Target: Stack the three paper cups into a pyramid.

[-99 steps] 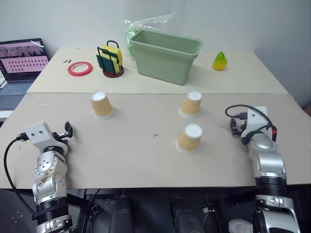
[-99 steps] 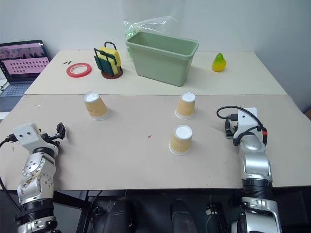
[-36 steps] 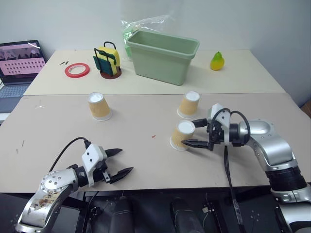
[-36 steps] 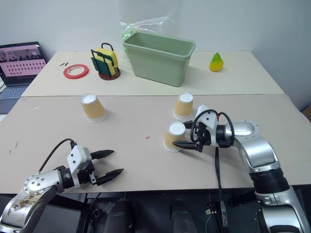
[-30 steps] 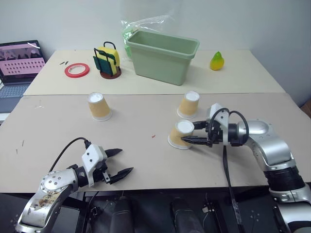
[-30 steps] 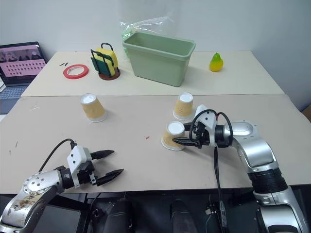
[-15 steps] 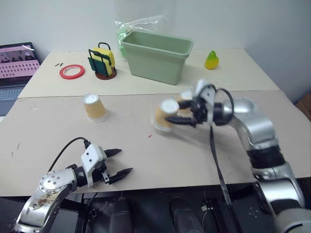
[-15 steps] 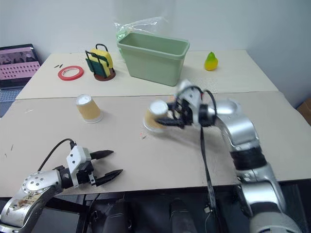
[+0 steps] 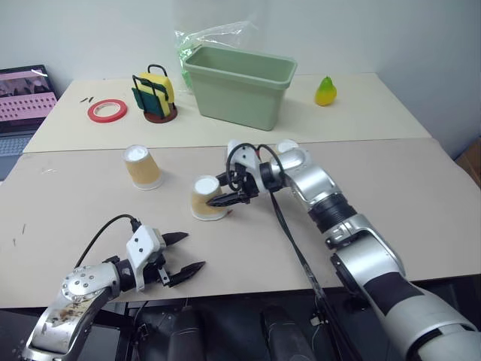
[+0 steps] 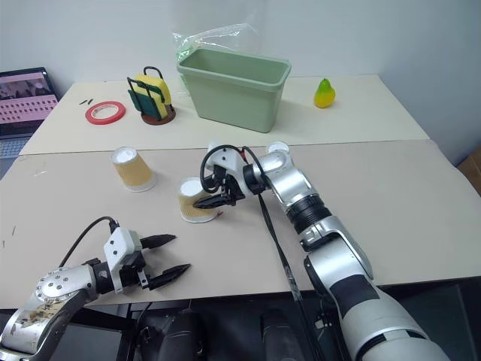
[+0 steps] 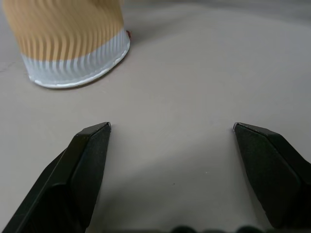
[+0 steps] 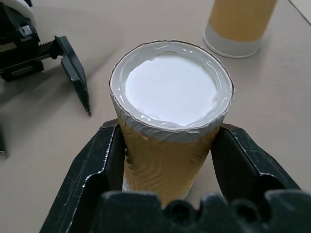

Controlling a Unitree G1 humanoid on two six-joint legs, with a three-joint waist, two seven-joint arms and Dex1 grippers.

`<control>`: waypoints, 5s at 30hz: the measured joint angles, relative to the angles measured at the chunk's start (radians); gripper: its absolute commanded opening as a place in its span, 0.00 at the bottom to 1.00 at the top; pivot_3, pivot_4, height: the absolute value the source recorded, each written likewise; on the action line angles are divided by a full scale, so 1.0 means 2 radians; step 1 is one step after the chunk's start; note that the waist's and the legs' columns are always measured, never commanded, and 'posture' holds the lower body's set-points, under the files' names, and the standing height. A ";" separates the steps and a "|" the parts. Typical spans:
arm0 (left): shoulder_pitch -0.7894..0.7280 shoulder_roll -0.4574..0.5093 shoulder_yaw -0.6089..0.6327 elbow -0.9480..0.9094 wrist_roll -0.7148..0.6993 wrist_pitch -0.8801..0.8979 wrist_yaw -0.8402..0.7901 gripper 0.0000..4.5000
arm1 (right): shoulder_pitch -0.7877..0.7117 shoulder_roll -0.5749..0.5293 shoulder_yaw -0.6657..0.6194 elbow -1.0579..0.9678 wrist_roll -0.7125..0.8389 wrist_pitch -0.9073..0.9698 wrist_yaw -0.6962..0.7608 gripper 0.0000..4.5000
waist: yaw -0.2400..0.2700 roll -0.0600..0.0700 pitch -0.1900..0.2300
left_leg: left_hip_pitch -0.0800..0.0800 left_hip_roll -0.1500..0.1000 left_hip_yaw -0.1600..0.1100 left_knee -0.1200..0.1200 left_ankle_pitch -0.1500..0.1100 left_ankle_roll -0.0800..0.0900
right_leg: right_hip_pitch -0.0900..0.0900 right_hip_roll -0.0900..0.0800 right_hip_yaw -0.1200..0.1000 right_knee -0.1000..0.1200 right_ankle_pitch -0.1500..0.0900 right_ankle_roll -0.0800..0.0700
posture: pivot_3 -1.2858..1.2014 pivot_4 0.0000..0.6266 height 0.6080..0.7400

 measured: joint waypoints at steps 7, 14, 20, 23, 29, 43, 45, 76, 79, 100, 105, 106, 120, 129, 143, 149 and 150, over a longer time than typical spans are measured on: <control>0.001 0.000 0.001 -0.001 0.000 0.000 0.003 0.96 | -0.005 0.006 -0.002 0.010 -0.007 -0.004 0.006 0.99 | 0.003 0.000 0.000 | 0.000 0.000 0.000 0.000 0.000 0.000 | -0.002 0.000 0.000 0.000 0.000 0.000 | 0.52 0.24 0.28; -0.001 0.000 0.005 -0.001 0.001 -0.001 0.002 0.96 | 0.110 -0.133 -0.075 -0.208 0.039 0.069 0.018 0.99 | 0.016 0.000 0.000 | -0.001 0.000 0.000 0.000 0.000 0.000 | 0.000 0.000 0.000 0.000 -0.001 0.000 | 0.52 0.24 0.28; 0.004 0.001 0.014 0.001 0.002 0.000 0.004 0.96 | 0.359 -0.237 -0.206 -0.469 0.119 0.224 -0.050 0.99 | 0.015 0.000 0.000 | 0.001 -0.001 -0.002 -0.001 0.000 -0.001 | 0.001 0.000 0.000 0.000 -0.005 0.002 | 0.52 0.24 0.28; -0.004 0.001 0.011 0.001 0.002 0.000 0.002 0.96 | 0.366 -0.191 -0.209 -0.498 0.089 0.266 -0.173 0.99 | 0.002 0.000 0.000 | 0.004 -0.001 -0.004 -0.001 0.000 -0.001 | 0.003 0.001 0.000 0.000 -0.005 -0.001 | 0.52 0.24 0.28; -0.018 0.003 0.009 0.012 0.003 0.001 -0.002 0.96 | 0.309 -0.079 -0.239 -0.437 0.020 0.301 -0.408 0.99 | 0.003 -0.001 0.001 | 0.003 -0.003 -0.004 0.000 -0.001 -0.001 | 0.002 0.000 0.001 0.000 -0.006 0.000 | 0.52 0.24 0.28; -0.045 0.005 0.007 0.030 0.011 0.002 -0.011 0.96 | 0.250 -0.053 -0.248 -0.374 0.025 0.296 -0.457 0.99 | 0.000 -0.001 0.001 | 0.000 -0.003 -0.005 0.000 -0.001 0.000 | 0.001 0.001 -0.001 0.001 -0.005 0.002 | 0.52 0.24 0.28; -0.045 0.005 0.007 0.032 0.012 0.002 -0.011 0.96 | 0.240 -0.046 -0.239 -0.363 0.029 0.291 -0.455 0.99 | 0.001 -0.001 0.001 | 0.000 -0.003 -0.005 0.001 -0.001 0.000 | 0.001 0.001 -0.001 0.001 -0.005 0.002 | 0.52 0.24 0.28; -0.024 0.004 0.015 0.020 0.013 0.012 0.002 0.96 | 0.126 -0.027 -0.192 -0.148 0.015 0.142 -0.438 0.76 | 0.002 0.000 0.001 | -0.001 -0.003 -0.005 0.000 -0.001 0.000 | 0.000 0.001 -0.001 0.002 -0.003 -0.001 | 0.52 0.24 0.28; -0.024 0.004 0.015 0.020 0.013 0.012 0.002 0.96 | 0.126 -0.029 -0.193 -0.157 0.019 0.142 -0.434 0.76 | 0.002 0.000 0.001 | -0.001 -0.003 -0.005 0.000 -0.001 0.000 | 0.000 0.001 -0.001 0.002 -0.003 -0.001 | 0.52 0.24 0.28; -0.023 0.003 0.008 0.017 0.014 0.013 0.001 0.96 | 0.220 -0.165 -0.022 -0.445 0.114 0.195 -0.133 0.76 | 0.002 0.000 0.001 | 0.002 -0.003 -0.006 0.001 -0.001 0.000 | 0.001 0.001 -0.001 0.001 -0.007 -0.001 | 0.52 0.24 0.28; -0.019 0.003 0.009 0.011 0.014 0.014 0.003 0.96 | 0.185 -0.126 0.006 -0.354 0.076 0.146 -0.127 0.76 | 0.004 0.000 0.001 | 0.001 -0.003 -0.006 0.001 -0.001 0.000 | 0.002 0.001 -0.001 0.001 -0.007 -0.001 | 0.52 0.24 0.28; -0.018 0.003 0.009 0.011 0.014 0.014 0.004 0.96 | 0.181 -0.124 0.006 -0.347 0.075 0.142 -0.126 0.76 | 0.004 0.000 0.001 | 0.001 -0.003 -0.006 0.001 -0.001 0.000 | 0.002 0.001 -0.001 0.001 -0.006 0.000 | 0.52 0.24 0.28; 0.005 0.003 0.022 -0.010 0.013 0.021 0.019 0.96 | 0.113 -0.078 0.002 -0.191 0.039 0.051 -0.078 0.86 | 0.002 0.000 0.001 | 0.001 -0.003 -0.006 0.000 -0.001 0.000 | 0.002 0.001 -0.001 0.001 -0.005 0.001 | 0.52 0.24 0.28; 0.011 0.002 0.028 -0.013 0.012 0.022 0.023 0.96 | 0.121 -0.098 -0.020 -0.232 0.053 0.061 -0.060 0.97 | 0.004 0.000 0.001 | 0.000 -0.003 -0.006 0.000 -0.001 0.000 | 0.002 0.001 -0.001 0.001 -0.005 0.001 | 0.52 0.24 0.28; 0.045 -0.048 0.188 0.004 0.006 0.034 0.128 0.96 | 0.164 -0.162 -0.167 -0.468 0.141 0.272 -0.194 0.97 | 0.002 0.000 0.002 | 0.002 -0.003 -0.006 -0.001 -0.001 0.000 | 0.001 0.001 -0.001 0.001 -0.007 -0.001 | 0.52 0.24 0.28; -0.102 -0.019 0.138 0.130 0.045 0.004 0.115 0.96 | 0.199 -0.140 -0.115 -0.530 0.137 0.315 -0.250 0.97 | 0.014 -0.001 0.002 | 0.001 -0.004 -0.006 0.000 -0.001 -0.001 | 0.002 0.001 -0.001 0.000 -0.007 -0.001 | 0.52 0.24 0.28; -0.128 -0.019 0.128 0.151 0.051 -0.003 0.112 0.96 | 0.208 -0.143 -0.109 -0.539 0.136 0.320 -0.254 0.97 | 0.016 -0.001 0.002 | 0.001 -0.004 -0.006 0.000 -0.001 -0.001 | 0.002 0.001 -0.001 0.000 -0.007 -0.001 | 0.52 0.24 0.28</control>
